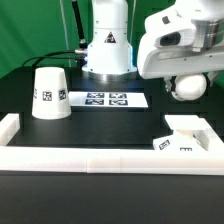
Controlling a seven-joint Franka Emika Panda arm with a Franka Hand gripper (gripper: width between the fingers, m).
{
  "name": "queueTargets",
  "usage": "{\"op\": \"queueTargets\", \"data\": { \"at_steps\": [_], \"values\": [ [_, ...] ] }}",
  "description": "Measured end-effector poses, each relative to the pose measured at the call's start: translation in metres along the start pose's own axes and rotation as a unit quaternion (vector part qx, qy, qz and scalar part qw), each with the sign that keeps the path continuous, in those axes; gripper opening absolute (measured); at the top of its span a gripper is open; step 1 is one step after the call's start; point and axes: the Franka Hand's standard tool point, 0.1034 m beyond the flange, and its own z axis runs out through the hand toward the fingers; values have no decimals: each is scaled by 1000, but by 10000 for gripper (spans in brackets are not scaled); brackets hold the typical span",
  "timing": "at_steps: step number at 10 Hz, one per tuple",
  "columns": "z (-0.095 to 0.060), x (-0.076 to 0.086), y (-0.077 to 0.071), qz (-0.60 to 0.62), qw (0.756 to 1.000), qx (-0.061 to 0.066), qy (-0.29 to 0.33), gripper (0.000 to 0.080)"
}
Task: Assemble lamp
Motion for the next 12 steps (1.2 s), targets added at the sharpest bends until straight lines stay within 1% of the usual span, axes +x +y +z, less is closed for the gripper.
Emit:
{"op": "queueTargets", "data": {
  "at_steps": [1,3,5,6,7,8,9,10,11,12],
  "values": [
    [-11,7,2,-3,999,-1,39,580],
    [-32,11,4,-6,996,-3,86,580],
    [-44,19,6,-7,988,-7,156,580],
    [-45,25,7,-7,978,-10,206,580],
    [-42,24,9,-8,972,-13,234,580],
    [-43,26,10,-8,966,-14,258,580],
    [-50,30,14,-21,957,-20,290,580],
    [-71,35,22,-33,949,-26,312,580],
    [-83,38,26,-36,936,-32,348,580],
    [-90,40,30,-42,925,-38,376,580]
  ]
}}
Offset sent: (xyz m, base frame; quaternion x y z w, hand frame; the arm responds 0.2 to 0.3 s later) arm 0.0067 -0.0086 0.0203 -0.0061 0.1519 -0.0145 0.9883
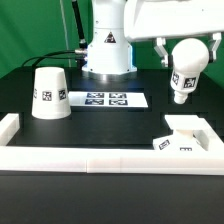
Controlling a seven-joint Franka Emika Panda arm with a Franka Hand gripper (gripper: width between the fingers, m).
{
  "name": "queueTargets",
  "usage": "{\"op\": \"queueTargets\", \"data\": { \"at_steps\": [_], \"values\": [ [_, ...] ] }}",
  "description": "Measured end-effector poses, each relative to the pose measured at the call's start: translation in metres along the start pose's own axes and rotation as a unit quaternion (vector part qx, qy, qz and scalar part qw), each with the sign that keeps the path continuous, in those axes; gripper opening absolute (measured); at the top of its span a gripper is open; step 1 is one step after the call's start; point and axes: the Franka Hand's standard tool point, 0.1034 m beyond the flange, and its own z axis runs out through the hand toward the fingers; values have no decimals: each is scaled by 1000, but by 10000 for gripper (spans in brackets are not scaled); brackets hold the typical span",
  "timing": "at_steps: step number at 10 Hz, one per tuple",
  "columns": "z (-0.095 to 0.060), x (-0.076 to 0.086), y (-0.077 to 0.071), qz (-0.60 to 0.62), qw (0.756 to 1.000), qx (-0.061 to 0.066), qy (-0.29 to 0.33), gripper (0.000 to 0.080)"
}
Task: Assemble lamp
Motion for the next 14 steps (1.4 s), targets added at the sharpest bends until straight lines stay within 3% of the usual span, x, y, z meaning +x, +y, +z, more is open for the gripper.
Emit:
{"op": "queueTargets", "data": {
  "at_steps": [2,5,11,14],
  "values": [
    [-4,8,6,-5,999,-9,45,580],
    [-2,5,5,-5,999,-8,39,580],
    [26,26,2,-13,999,-4,46,580],
    [29,28,3,-14,998,-7,63,580]
  ]
}}
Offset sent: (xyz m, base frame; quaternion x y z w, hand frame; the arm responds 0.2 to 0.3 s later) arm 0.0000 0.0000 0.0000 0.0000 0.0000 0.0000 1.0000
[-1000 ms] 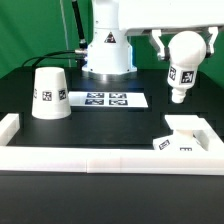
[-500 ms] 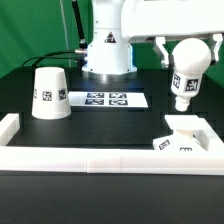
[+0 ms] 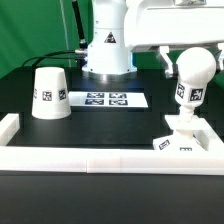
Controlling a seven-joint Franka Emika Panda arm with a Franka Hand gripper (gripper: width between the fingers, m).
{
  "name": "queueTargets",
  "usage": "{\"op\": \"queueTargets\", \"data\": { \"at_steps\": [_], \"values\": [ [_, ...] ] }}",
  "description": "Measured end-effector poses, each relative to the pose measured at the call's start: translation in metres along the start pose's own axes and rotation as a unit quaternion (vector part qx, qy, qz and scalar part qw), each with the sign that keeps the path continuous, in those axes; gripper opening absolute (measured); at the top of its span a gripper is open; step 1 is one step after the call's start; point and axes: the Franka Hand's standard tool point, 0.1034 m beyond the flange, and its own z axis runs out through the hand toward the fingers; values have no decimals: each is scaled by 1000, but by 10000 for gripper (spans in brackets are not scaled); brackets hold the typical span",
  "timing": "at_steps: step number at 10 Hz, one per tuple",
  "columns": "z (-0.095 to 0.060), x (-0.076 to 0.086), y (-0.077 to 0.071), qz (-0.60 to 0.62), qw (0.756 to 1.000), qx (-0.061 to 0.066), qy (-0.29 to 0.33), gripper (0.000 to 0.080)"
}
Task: Assemble lamp
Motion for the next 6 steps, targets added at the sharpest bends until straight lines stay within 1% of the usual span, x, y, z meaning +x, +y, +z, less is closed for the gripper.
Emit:
{"op": "queueTargets", "data": {
  "at_steps": [3,6],
  "values": [
    [7,-7,1,-1,1000,0,-4,580],
    [11,-14,3,-3,1000,-4,5,580]
  ]
}}
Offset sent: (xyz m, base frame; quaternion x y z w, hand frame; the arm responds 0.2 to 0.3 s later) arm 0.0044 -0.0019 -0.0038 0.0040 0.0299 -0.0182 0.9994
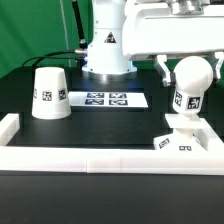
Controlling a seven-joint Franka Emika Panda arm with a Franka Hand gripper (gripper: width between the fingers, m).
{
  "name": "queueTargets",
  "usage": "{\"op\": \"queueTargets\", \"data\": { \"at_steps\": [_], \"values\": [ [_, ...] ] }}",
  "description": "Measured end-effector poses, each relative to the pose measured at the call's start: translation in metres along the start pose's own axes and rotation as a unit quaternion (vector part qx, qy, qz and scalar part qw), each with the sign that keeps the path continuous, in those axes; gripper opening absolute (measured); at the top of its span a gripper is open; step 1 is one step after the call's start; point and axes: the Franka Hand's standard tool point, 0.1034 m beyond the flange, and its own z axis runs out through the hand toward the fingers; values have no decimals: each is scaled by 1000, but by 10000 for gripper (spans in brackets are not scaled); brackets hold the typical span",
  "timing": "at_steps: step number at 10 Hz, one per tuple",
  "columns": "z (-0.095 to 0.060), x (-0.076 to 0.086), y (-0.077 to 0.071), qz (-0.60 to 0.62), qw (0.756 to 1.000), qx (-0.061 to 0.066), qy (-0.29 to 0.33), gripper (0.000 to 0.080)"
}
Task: Assemble lamp
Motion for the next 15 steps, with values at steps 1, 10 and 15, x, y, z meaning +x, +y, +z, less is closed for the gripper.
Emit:
{"op": "queueTargets", "data": {
  "at_steps": [1,10,15],
  "values": [
    [0,-4,0,-1,1000,-2,7,580],
    [-3,-8,-2,-1,1000,-3,10,698],
    [-7,-4,1,-3,1000,-4,11,698]
  ]
}}
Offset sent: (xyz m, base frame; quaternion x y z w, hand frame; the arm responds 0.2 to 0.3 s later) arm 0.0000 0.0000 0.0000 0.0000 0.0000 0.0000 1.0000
